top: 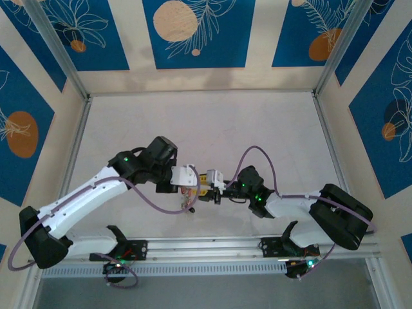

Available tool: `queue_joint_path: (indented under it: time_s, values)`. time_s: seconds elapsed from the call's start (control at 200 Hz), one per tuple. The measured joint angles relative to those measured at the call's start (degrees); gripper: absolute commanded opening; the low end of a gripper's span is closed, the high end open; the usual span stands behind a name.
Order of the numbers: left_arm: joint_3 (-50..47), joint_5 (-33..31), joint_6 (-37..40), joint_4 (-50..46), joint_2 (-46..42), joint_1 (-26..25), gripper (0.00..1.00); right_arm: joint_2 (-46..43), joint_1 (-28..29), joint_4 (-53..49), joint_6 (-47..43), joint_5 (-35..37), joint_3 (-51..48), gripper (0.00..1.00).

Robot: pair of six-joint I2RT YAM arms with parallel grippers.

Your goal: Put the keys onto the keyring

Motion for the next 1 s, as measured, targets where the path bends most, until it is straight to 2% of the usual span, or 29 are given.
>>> queue_joint_path:
  time_s: [0.195, 0.505, 0.63, 0.755, 0.865, 1.0]
  values:
    - [1.64, -2.75, 1.25, -3.76, 2.67, -1.77, 0.00, 3.56, -0.02, 2.67, 2.21, -0.85, 0.11, 0.37]
    - [3.89, -3.26, 2.10, -5.90, 4.26, -3.41, 0.00, 7.54, -0.02, 7.17, 5.66, -3.21, 1.18, 0.35]
    - [4.00, -3.21, 2.12, -6.01, 4.66, -3.65, 0.00, 7.67, -0.02, 8.17, 6.34, -3.63, 1.20, 0.31]
    - [4.00, -2.91, 2.12, -6.01, 4.70, -3.65, 0.00, 7.67, -0.04, 8.87, 6.82, -3.52, 1.20, 0.20]
    - [3.98, -1.66, 2.10, -5.92, 4.66, -3.69, 0.00, 7.67, -0.13, 9.07, 6.93, -3.41, 1.20, 0.15]
    - [3.78, -0.92, 2.08, -5.70, 4.20, -3.69, 0.00, 7.67, -0.13, 9.18, 7.15, -3.32, 1.20, 0.15]
